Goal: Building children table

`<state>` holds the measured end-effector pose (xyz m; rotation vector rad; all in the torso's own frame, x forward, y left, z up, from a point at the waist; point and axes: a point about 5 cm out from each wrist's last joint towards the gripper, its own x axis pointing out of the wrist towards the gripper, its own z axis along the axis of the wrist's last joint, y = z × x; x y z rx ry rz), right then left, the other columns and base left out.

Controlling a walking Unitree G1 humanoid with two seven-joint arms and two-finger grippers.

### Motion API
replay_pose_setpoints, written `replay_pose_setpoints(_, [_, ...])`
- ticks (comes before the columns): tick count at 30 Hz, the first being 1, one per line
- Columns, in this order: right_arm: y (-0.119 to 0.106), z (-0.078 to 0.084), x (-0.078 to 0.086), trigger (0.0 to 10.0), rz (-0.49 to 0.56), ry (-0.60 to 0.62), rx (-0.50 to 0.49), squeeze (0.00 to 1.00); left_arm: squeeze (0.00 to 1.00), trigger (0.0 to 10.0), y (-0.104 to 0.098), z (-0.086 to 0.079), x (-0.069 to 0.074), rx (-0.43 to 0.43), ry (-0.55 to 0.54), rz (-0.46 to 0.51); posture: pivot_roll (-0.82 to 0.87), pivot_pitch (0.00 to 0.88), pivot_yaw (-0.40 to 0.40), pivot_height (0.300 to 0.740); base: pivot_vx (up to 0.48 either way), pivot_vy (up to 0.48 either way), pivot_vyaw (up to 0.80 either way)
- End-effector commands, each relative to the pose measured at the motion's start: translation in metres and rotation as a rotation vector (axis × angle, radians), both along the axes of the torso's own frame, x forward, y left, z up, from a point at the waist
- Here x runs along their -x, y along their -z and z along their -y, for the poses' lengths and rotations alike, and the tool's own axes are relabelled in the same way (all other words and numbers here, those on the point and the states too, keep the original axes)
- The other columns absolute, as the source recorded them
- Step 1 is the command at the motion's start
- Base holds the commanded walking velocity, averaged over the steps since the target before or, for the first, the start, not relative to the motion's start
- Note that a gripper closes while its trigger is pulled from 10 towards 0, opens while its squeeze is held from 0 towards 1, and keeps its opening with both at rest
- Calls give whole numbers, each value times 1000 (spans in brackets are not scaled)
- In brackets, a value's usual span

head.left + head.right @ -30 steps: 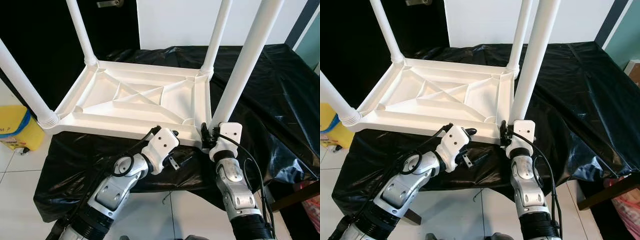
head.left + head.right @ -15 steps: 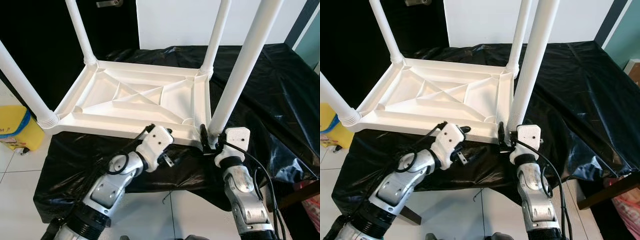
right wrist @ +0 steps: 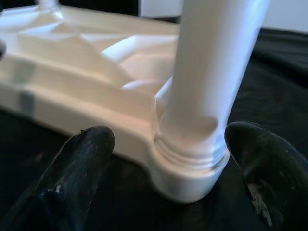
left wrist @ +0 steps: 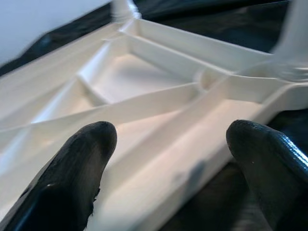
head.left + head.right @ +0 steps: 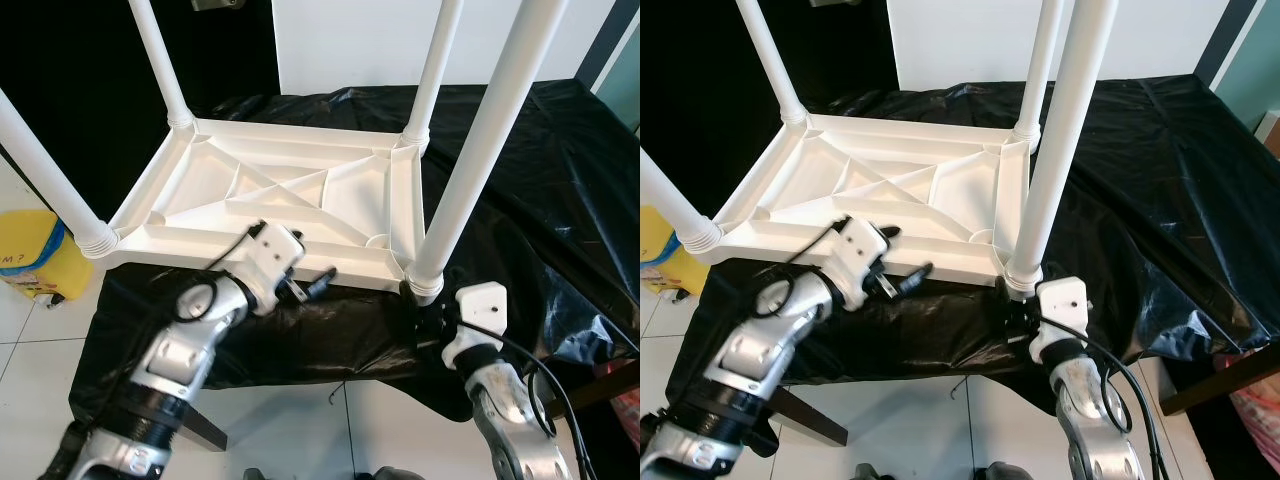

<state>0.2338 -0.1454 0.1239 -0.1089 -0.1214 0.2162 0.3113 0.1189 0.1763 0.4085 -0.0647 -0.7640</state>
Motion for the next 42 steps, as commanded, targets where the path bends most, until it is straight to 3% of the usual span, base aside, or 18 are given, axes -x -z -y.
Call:
replay_pose_setpoints(1, [-1,-1,3,10000,-5,-24,-7,0,0,10000,3,-7,-2,-11,-25,-1,-114,112,7,740,0,0,0])
replay_pose_setpoints(2, [0,-2,6,10000,-12,-37,-1,0,0,10000,1,-13,-5,-23,-36,5,-112,111,11,740,0,0,0])
replay_pose_setpoints(3, [1,-4,8,0,-19,-64,1,0,0,10000,0,-20,-7,-42,-44,10,-109,112,14,740,0,0,0])
replay_pose_setpoints(12, [4,-25,6,0,-53,-214,-18,0,0,10000,-6,-43,-16,-91,-90,26,-93,111,28,740,0,0,0])
replay_pose_setpoints(14, [4,-32,2,10000,-57,-238,-25,0,0,10000,-8,-48,-18,-103,-101,31,-89,112,33,740,0,0,0])
replay_pose_setpoints(23, [-1,-44,-20,10000,-24,-188,-81,0,0,10000,-7,-57,-16,-135,-107,26,-53,111,45,740,0,0,0])
replay_pose_setpoints(30, [-2,-54,-32,10000,-4,-74,-156,0,0,10000,-6,-65,-15,-166,-94,16,-39,111,61,740,0,0,0])
replay_pose_setpoints(33, [0,-49,-35,10000,2,16,-181,0,0,10000,-5,-66,-14,-178,-86,12,-38,108,68,740,0,0,0])
replay_pose_setpoints(37, [2,-21,-41,10000,14,226,-204,0,0,10000,1,-66,-13,-225,-53,-9,-44,103,76,740,0,0,0])
replay_pose_setpoints(42, [4,-4,-45,10000,17,287,-187,0,0,10000,5,-65,-12,-257,-30,-16,-49,100,81,740,0,0,0])
